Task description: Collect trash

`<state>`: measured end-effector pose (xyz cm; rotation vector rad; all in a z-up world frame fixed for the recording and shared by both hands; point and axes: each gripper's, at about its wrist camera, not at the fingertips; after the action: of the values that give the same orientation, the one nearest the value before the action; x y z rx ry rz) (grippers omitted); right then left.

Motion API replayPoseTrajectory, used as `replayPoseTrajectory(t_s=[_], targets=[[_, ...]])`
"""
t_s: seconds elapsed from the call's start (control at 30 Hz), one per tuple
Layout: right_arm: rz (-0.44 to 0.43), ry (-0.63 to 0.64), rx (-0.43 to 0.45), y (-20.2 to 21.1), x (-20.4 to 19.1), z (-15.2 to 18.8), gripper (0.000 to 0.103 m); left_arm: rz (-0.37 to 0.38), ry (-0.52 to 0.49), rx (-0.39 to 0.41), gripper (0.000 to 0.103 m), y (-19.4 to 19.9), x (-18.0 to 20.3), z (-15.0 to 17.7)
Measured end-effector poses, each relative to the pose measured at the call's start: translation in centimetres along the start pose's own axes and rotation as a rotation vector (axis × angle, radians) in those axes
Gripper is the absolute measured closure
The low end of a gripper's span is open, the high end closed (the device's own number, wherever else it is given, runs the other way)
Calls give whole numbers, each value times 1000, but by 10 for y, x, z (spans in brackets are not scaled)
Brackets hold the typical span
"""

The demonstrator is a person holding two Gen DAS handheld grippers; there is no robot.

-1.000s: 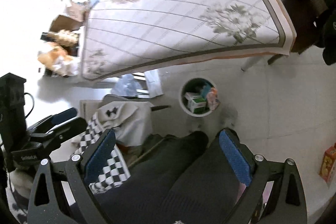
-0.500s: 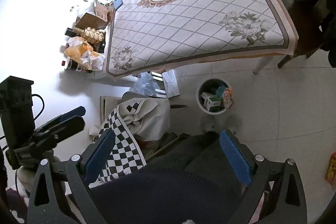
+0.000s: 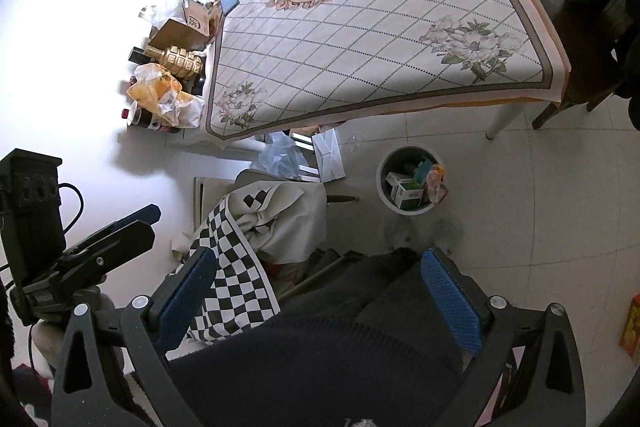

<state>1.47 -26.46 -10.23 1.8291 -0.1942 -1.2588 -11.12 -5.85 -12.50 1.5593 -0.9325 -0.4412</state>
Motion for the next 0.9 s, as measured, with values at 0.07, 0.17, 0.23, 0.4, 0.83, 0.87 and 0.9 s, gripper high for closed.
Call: replayPoseTrajectory(t_s=[0.07,0.17,0.23,0.4,0.83,0.87,0.9], targets=[[-6,-2,0,0,0,0,0,0,-2,-1,0,0,0,0],[-8,-5,2,0,0,0,0,2,-7,0,0,-1,1,0],[-7,-2,1,1,1,-2,0,3,-6,1,0,-1,4,-2],[-13,-3,-2,6,5,-7,0,2,-6,1,0,-2,12,-8],[-9,-7,-1,8,6,-10,0,6,-24,-14,0,-6,23,-16],[-10,-7,-2,9,8,-12,0,6,-24,-16,0,-7,24,-17],[-7,-6,-2,9,7,-12,0,5,-26,-19,0,-8,25,-18]])
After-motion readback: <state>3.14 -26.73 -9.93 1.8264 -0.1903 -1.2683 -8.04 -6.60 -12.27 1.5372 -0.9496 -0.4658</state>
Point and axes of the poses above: each gripper's, at about its wrist camera, not at the fingertips, and y roughly against the way its jaws point, x to its right, z to its underside, and after that the axes turned 15 degrees about -z, right-handed
